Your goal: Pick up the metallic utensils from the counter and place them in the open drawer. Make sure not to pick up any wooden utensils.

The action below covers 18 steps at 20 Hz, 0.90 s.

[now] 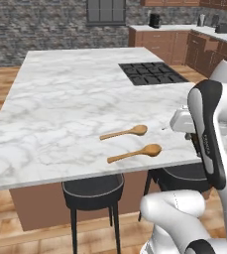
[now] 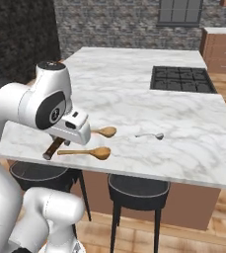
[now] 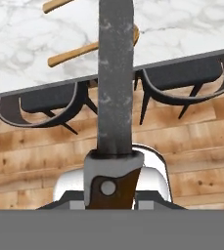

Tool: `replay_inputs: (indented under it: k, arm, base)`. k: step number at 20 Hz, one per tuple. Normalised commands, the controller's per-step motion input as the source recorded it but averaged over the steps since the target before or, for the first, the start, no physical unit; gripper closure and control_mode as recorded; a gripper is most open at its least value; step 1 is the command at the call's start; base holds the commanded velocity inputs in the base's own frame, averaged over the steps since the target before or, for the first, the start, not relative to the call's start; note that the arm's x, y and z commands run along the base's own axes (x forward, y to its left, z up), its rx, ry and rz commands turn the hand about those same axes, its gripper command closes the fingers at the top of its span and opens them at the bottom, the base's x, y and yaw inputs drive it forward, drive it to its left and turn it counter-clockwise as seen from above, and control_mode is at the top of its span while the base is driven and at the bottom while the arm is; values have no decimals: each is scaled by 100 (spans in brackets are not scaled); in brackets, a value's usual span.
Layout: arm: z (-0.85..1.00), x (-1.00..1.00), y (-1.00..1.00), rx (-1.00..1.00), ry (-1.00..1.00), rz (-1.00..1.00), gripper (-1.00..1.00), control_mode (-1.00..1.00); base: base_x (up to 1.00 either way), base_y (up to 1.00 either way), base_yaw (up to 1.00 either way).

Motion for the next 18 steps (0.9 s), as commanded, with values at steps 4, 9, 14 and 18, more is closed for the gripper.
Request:
replay_inputs:
  k: [4,9,14,18]
  arm:
    - [0,0,0,0,0,0,100,100]
    - [0,0,0,0,0,0,100,100]
    - [0,0,0,0,0,0,100,100]
    - [0,0,0,0,0,0,100,100]
  base:
    - [-64,-76,-13]
    - [-53,-97,-17]
    - [7,-100,-15]
    - [31,-100,-10]
